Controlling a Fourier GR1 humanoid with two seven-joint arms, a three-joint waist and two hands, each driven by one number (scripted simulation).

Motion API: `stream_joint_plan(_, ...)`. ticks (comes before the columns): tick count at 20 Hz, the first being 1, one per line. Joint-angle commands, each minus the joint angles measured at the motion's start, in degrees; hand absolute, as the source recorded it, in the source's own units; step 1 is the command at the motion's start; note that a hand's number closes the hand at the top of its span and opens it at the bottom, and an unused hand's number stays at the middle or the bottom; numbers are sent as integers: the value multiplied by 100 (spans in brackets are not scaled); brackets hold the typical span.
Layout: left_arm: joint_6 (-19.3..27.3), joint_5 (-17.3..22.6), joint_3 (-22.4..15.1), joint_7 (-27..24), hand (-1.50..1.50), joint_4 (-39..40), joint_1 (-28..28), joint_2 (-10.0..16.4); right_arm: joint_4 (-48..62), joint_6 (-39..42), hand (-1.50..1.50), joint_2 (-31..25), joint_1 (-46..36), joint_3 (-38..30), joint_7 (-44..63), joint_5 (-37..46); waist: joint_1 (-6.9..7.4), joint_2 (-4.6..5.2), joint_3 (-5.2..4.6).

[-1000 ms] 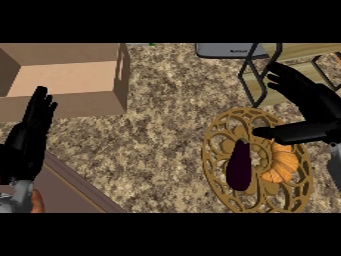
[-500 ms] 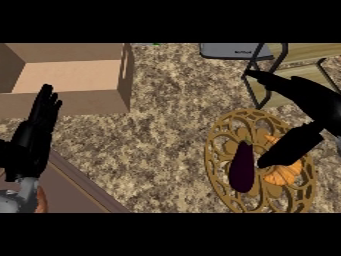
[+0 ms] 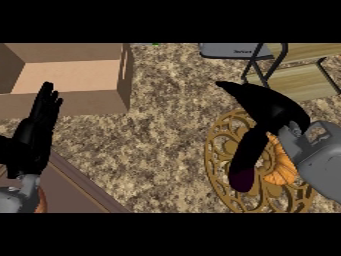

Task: Pick the eggplant from the placemat and place it in the tiered shelf

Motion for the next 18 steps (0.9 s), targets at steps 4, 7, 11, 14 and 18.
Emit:
stream_joint_plan(4,-66,52,254,253,0,-208,-9,135,350,550,-150,-49,-94,676,702,603,-56,-7,7)
stream_joint_plan(7,-132,21,158,75,0,-376,361,75,517,470,-150,126,90,1086,978,765,-14,-16,4)
stream_joint_plan(11,-25,-218,112,96,0,-150,222,-122,467,508,-150,85,147,824,991,853,-98,-11,10)
stream_joint_plan(14,-314,-79,355,87,0,-294,339,-12,365,453,-150,164,529,833,761,1178,-96,-12,11)
stream_joint_plan(18,-495,-150,460,-192,0,-24,344,-173,911,667,-150,260,541,479,259,1357,-70,4,10)
